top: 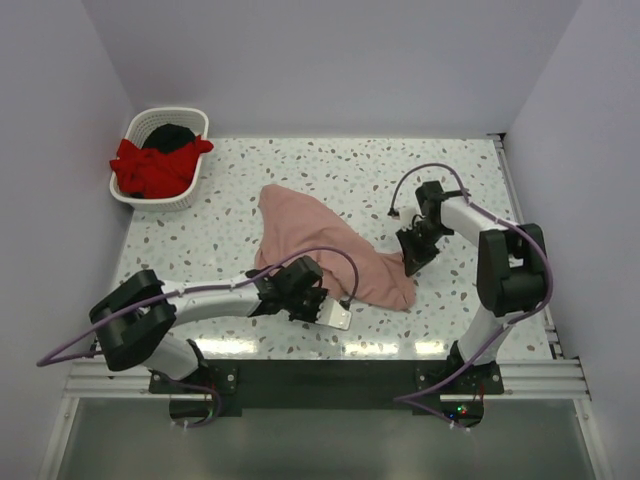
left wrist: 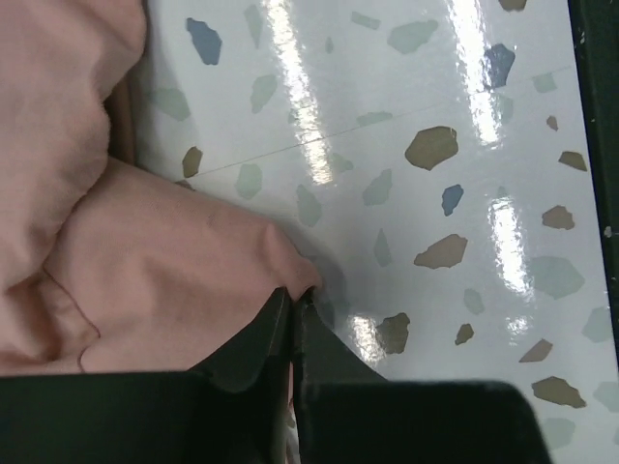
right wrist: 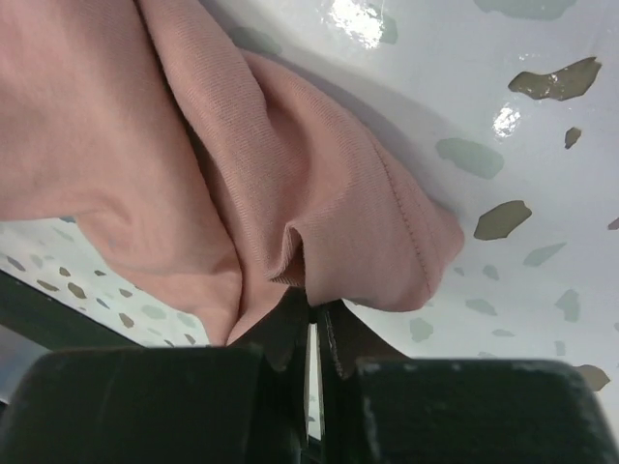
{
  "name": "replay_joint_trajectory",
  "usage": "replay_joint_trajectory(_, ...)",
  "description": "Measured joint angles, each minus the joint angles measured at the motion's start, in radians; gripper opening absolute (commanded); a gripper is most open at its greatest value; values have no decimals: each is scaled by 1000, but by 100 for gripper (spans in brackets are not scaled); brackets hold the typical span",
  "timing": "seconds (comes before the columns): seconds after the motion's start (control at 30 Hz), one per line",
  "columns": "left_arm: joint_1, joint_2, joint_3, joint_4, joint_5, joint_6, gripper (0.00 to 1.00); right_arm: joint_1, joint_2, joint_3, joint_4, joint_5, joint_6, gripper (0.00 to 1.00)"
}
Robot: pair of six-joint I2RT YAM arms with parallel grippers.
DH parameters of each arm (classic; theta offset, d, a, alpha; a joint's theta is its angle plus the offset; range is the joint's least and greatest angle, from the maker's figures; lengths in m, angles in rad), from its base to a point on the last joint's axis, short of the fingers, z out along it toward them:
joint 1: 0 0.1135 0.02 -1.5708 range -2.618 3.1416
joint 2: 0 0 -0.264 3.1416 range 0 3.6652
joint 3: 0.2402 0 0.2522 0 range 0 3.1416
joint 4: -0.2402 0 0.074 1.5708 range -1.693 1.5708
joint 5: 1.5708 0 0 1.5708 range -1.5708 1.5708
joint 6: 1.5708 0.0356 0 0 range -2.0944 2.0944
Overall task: Fold and stack the t-shirts
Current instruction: Flatten the tshirt out
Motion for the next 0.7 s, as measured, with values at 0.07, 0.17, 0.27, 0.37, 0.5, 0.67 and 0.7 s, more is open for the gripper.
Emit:
replay_joint_trajectory(0.07, 31, -30, 37, -54, 36, -26, 0, -3, -17, -2, 0, 7, 4, 0)
replay_joint_trajectory(0.17, 132, -151, 89, -142, 126, -77, 0, -27, -95, -17, -6, 22, -4, 0)
replay_joint_trajectory(0.27, 265, -309, 173, -212, 220, -141, 0, -93, -238, -19, -31, 47, -21, 0)
replay_joint_trajectory(0.37, 408, -404, 266, -253, 330, -208, 0, -152, -338, 14, -63, 90, -39, 0)
replay_joint_trajectory(0.5, 650, -373, 338, -264, 455, -312, 0, -161, -298, 146, -111, 112, -50, 0)
replay_joint_trajectory(0.67, 881, -92, 424, -249, 479, -452, 0, -136, -79, 320, -121, 107, -44, 0)
replay_joint_trajectory(0.7, 903, -39, 436, -248, 475, -463, 0, -128, -41, 337, -121, 107, -42, 0)
